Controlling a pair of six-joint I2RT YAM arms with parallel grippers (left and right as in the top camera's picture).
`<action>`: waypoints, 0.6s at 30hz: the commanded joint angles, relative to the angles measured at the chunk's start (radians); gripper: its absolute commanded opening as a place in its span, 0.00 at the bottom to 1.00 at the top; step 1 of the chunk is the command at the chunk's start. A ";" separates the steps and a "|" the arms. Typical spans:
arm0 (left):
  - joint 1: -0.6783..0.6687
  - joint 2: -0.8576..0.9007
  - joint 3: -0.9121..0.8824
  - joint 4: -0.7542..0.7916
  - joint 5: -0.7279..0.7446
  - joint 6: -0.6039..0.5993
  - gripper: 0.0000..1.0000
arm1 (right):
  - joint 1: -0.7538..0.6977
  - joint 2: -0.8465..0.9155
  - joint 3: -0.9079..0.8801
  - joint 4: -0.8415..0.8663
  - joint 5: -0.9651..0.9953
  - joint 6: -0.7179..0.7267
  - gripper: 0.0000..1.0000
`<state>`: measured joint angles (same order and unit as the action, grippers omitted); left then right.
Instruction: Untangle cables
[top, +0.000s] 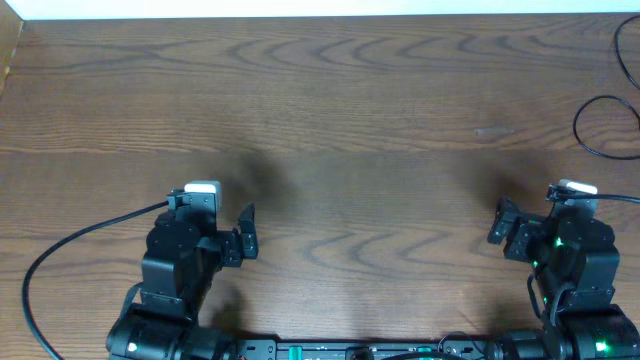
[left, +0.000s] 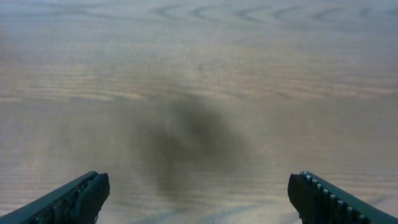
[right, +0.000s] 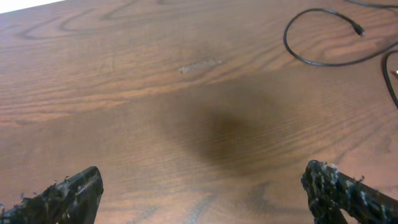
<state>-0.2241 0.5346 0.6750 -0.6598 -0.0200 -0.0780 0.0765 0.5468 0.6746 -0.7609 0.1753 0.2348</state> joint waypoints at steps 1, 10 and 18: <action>0.004 -0.008 -0.003 -0.019 0.013 -0.027 0.96 | 0.006 -0.005 -0.003 -0.017 0.021 0.047 0.99; 0.004 -0.008 -0.003 -0.073 -0.095 -0.093 0.96 | 0.006 -0.005 -0.003 -0.042 0.006 0.041 0.99; 0.004 -0.008 -0.002 -0.092 -0.105 -0.099 0.97 | 0.006 -0.003 -0.003 -0.102 0.016 0.056 0.99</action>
<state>-0.2241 0.5343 0.6735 -0.7513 -0.1001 -0.1635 0.0772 0.5468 0.6739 -0.8631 0.1768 0.2821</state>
